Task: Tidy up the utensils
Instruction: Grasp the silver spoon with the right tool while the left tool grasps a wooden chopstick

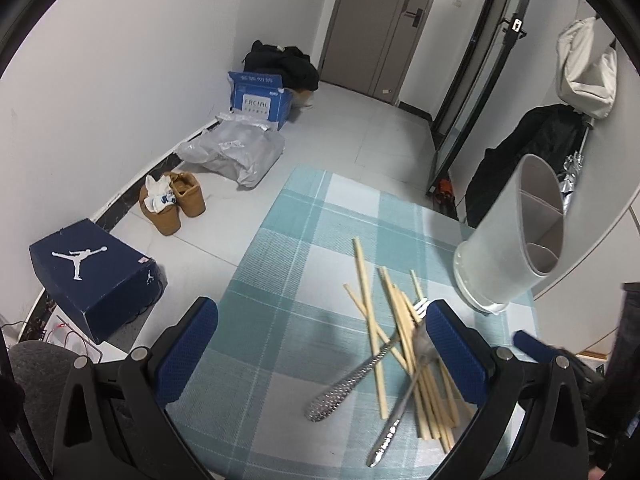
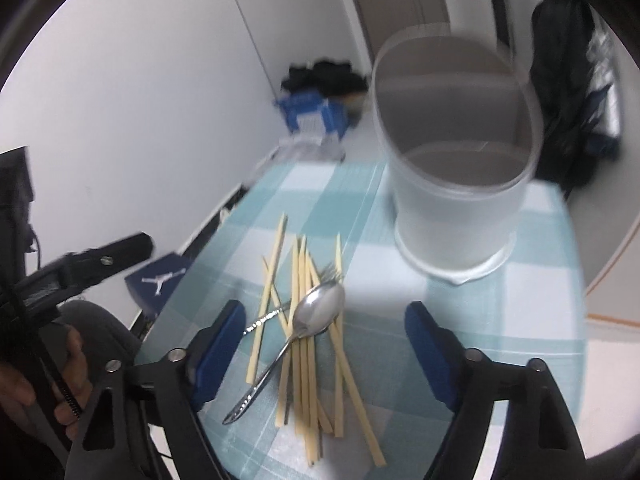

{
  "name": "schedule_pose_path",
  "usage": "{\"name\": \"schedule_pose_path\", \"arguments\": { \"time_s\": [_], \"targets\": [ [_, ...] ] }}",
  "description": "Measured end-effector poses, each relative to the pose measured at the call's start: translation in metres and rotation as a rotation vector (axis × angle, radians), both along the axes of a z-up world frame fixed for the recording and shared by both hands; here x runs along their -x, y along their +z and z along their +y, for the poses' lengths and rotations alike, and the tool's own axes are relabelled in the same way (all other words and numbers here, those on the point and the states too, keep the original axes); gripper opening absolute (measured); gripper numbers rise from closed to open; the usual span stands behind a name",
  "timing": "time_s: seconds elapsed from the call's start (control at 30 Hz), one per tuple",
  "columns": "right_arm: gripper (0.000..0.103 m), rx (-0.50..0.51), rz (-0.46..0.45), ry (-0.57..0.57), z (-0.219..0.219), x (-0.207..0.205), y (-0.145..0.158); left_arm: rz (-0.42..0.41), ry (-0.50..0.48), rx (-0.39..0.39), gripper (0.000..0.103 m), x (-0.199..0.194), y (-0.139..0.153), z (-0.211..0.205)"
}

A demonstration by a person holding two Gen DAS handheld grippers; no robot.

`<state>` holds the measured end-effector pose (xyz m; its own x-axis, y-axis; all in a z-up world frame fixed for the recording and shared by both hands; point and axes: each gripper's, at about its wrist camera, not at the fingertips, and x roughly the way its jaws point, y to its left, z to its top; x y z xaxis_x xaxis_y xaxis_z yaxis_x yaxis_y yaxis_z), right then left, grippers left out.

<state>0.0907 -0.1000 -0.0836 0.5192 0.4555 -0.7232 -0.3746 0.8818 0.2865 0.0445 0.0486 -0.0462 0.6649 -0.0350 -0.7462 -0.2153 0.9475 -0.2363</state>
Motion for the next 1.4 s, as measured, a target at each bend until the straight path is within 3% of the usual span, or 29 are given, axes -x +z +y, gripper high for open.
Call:
{"name": "schedule_pose_path", "arguments": {
  "time_s": [0.1,0.2,0.37,0.47,0.5,0.63,0.97,1.17,1.4],
  "targets": [
    [0.068,-0.007,0.08,0.031,0.011,-0.02,-0.021,0.029,0.008,0.024,0.102,-0.005,-0.008,0.008],
    [0.066,0.008,0.132,0.036,0.018,-0.034,-0.039,0.053,0.016,0.051,0.102,-0.01,-0.015,0.014],
    [0.058,0.018,0.178,0.021,0.02,-0.046,-0.051,0.075,0.022,0.062,0.102,-0.017,-0.022,0.019],
    [0.036,0.03,0.197,0.029,0.02,-0.052,-0.058,0.09,0.022,0.065,0.102,-0.021,-0.025,0.021],
    [0.023,0.034,0.2,0.029,0.02,-0.053,-0.059,0.093,0.023,0.063,0.102,-0.022,-0.025,0.021],
    [0.008,-0.013,0.215,0.03,0.008,-0.05,-0.055,0.104,0.02,0.042,0.102,-0.025,-0.026,0.019],
    [0.003,-0.088,0.15,0.027,-0.016,-0.042,-0.038,0.159,-0.005,-0.022,0.102,-0.03,-0.032,0.01],
    [0.001,-0.109,0.069,0.027,-0.032,-0.04,-0.016,0.228,-0.04,0.028,0.102,-0.046,-0.038,0.005],
    [0.001,-0.133,-0.008,0.005,-0.05,-0.031,0.001,0.256,-0.054,0.014,0.102,-0.079,-0.04,-0.006]
  ]
}}
